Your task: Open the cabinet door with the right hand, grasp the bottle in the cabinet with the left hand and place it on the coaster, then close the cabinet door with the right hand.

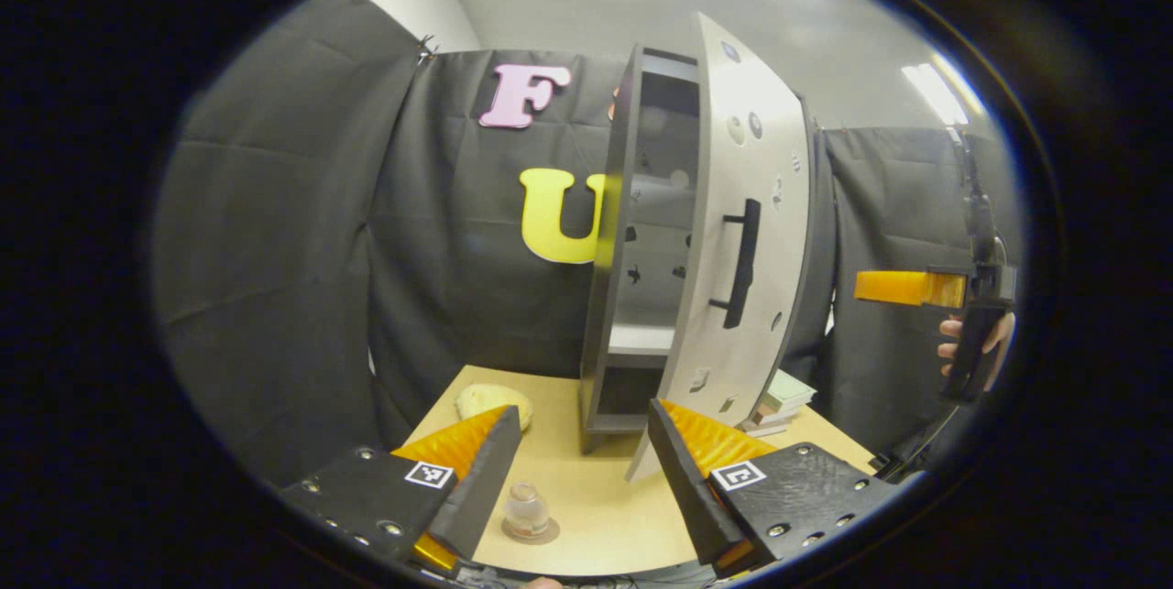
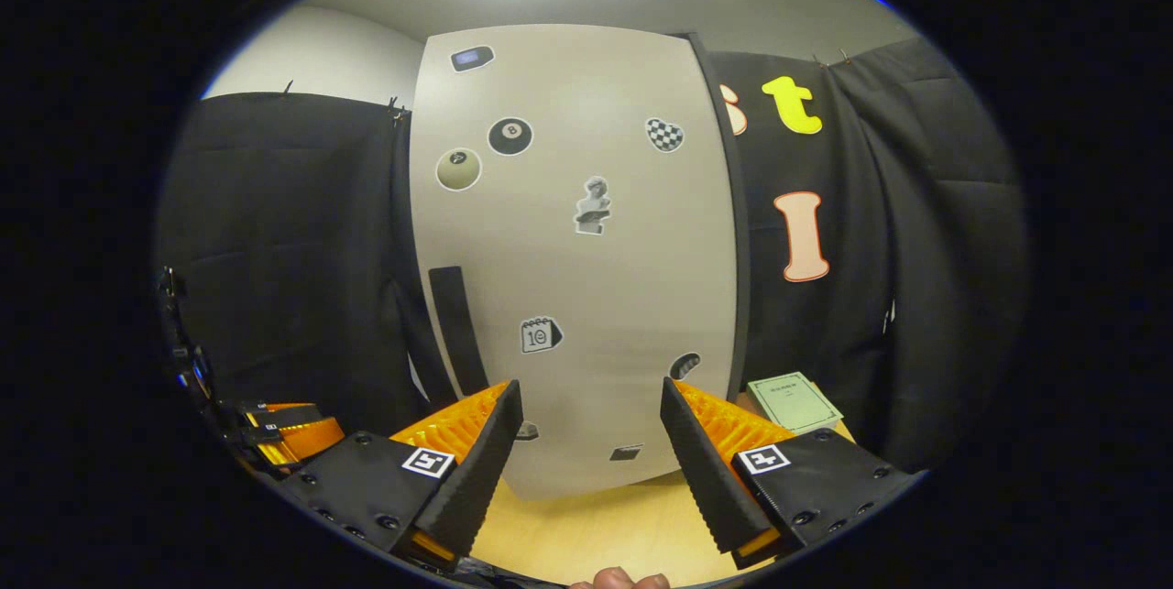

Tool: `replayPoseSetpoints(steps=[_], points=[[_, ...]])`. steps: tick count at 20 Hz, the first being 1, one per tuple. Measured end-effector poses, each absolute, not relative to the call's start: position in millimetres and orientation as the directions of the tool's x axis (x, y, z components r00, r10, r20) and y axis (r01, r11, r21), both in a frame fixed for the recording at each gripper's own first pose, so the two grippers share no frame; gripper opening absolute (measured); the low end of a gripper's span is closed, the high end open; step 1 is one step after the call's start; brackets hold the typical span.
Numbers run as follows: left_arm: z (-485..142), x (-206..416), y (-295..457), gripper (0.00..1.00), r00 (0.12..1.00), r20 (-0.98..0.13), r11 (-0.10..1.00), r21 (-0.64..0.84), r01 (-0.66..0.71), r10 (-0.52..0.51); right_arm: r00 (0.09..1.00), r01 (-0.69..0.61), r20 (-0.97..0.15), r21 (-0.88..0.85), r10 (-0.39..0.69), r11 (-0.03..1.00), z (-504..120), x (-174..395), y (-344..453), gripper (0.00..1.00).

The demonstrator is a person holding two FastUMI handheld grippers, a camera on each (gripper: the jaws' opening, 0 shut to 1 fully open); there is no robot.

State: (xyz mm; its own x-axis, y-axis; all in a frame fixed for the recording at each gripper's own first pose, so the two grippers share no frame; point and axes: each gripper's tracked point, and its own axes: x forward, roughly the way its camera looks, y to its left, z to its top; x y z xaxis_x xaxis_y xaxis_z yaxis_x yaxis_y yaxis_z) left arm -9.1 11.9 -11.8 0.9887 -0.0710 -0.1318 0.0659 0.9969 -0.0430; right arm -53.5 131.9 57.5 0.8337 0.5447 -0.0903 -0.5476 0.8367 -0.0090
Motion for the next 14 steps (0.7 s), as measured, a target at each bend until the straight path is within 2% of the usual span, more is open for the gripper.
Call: replayPoseSetpoints(steps=[5, 6, 8, 10, 12, 13, 14], points=[[7.2, 9.5, -37.8, 0.89, 0.994, -0.095, 0.998, -0.032, 0.060, -0.062, 0.882, -0.471, -0.024, -0.055, 0.470, 0.881, 78.1, -28.1, 72.7, 0.96], [10.0, 13.0, -46.8, 0.84, 0.993, -0.090, 0.997, -0.050, 0.065, -0.070, 0.889, -0.457, -0.004, -0.067, 0.458, 0.887, 82.6, -22.4, 64.8, 0.96], [17.2, 20.9, -60.0, 0.84, 0.995, -0.076, 0.995, -0.073, 0.066, -0.071, 0.899, -0.436, 0.020, -0.061, 0.437, 0.898, 84.4, -9.6, 53.8, 0.97], [25.1, 24.8, -68.2, 0.86, 0.996, -0.053, 0.996, -0.060, 0.066, -0.070, 0.901, -0.432, 0.023, -0.054, 0.433, 0.900, 78.7, 0.5, 49.7, 0.97], [32.9, 29.8, -76.5, 0.84, 0.997, -0.028, 0.996, -0.054, 0.072, -0.074, 0.921, -0.384, 0.031, -0.084, 0.387, 0.920, 73.9, 19.6, 33.2, 0.97], [34.2, 27.9, -75.6, 0.84, 0.998, -0.025, 0.997, -0.058, 0.056, -0.058, 0.932, -0.360, 0.006, -0.083, 0.361, 0.929, 62.3, 30.9, 25.2, 0.97], [45.0, 24.8, -72.2, 0.86, 0.999, 0.025, 0.998, -0.060, 0.033, -0.032, 0.937, -0.348, -0.024, -0.065, 0.347, 0.935, 51.4, 41.1, 21.8, 0.97]])
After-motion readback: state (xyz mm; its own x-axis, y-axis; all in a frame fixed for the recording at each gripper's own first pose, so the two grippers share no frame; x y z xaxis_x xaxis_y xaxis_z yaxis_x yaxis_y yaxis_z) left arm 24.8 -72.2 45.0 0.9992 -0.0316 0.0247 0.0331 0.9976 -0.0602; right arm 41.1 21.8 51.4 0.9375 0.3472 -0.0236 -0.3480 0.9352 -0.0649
